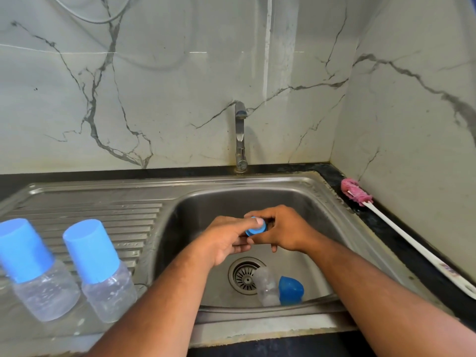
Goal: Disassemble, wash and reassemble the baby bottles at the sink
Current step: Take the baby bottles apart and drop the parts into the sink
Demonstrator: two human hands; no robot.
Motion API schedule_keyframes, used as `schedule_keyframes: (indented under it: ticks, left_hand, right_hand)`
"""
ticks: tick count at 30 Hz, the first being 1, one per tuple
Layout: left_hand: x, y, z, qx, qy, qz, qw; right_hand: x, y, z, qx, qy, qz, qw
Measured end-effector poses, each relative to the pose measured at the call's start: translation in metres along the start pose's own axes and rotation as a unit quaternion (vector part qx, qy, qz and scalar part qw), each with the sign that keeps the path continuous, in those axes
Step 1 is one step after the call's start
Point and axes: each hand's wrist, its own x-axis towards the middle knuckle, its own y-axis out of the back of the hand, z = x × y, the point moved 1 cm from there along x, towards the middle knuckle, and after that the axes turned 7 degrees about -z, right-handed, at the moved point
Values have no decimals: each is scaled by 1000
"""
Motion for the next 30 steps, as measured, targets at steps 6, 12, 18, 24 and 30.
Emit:
schedule_keyframes:
  ticks: [6,12,18,24,30]
  left_hand:
    - [3,-3,1,-31,-10,47,998]
    - [5,-9,3,-20,-30,84,996]
    - [10,-12,-2,-2,-39,153,988]
    - [9,-12,-3,23,-68,201,977]
    - [6,-13,-3,71,-107,262,957]
  right_hand:
    - [3,-1,-5,-35,10,23,999]
    - [4,-2,-10,-83,9,34,996]
    - [8,-9,-20,-202,25,17,979]
    - [10,-14,-20,-238,28,44,970]
    - [11,-20,-23,-245,41,59,967]
